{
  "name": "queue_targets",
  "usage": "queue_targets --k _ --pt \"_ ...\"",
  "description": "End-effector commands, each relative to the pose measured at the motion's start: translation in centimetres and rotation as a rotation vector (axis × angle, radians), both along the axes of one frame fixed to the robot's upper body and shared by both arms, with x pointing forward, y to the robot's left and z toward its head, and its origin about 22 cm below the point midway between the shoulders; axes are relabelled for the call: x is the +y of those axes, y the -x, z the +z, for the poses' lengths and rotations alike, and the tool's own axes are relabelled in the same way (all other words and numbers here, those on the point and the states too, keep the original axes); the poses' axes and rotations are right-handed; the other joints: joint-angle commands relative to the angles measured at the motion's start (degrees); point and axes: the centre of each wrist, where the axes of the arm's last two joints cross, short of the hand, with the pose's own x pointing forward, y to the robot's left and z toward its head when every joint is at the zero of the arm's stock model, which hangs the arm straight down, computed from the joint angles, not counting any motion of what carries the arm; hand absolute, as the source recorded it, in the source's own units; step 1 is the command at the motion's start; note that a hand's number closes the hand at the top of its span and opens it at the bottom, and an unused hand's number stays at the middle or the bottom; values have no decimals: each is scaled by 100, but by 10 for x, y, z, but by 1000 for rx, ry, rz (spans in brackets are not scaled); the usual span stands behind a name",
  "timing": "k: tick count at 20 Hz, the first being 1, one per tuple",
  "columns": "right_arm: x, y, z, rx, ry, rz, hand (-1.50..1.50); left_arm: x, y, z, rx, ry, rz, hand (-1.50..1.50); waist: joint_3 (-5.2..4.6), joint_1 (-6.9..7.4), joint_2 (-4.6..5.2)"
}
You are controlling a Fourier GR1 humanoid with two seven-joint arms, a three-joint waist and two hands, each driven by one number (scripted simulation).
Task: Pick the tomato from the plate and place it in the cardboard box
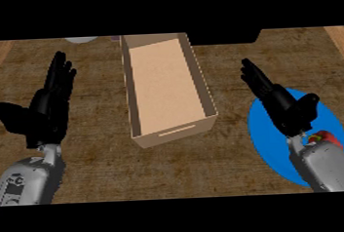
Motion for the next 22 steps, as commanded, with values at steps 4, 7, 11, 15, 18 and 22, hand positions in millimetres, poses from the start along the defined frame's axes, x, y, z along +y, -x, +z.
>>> queue_targets --k 4,7,11,15,18,22 --pt "-54 -18 60 -441 17 -450 -150 42 21 -30 123 -191 54 0 -11 -79 -98" --pt "-138 0 28 -281 515 -714 -150 46 27 -45 189 -205 84 0 -211 -510 81" --pt "-109 -5 14 -492 172 -1198 -150 61 44 -67 255 -245 63 0 -14 -147 -42" --pt "-78 22 -11 -592 196 -1225 -150 53 48 -70 257 -245 23 0 -17 -65 -61" --pt "-83 42 -26 -481 416 -1137 -150 43 62 -86 247 -257 20 0 -35 -70 -69" --pt "-128 56 -24 -274 690 -1078 -150 55 59 -79 245 -268 25 0 -65 -101 -82"
